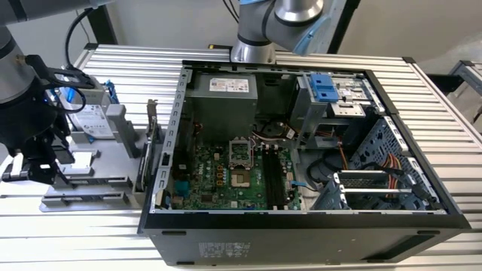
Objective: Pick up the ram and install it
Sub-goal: 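Pick up the ram and move it above insertion slot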
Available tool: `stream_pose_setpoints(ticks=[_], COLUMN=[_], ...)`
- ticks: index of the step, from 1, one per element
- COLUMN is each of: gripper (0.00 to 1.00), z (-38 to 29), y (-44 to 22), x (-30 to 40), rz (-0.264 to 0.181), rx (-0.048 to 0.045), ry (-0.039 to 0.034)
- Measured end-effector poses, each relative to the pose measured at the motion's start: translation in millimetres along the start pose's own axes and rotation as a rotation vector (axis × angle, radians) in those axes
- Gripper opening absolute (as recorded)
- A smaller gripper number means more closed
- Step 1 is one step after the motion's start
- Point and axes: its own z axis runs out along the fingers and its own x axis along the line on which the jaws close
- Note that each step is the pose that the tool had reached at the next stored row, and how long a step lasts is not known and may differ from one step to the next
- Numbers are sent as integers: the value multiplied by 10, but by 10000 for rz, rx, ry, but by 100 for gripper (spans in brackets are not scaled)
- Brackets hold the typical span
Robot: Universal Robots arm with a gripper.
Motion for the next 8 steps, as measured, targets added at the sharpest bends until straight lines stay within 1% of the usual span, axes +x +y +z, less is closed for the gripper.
stream_pose_setpoints(ticks=[8], gripper=[100], z=[35], y=[-2], x=[1], rz=[-1], rx=[1], ry=[-1])
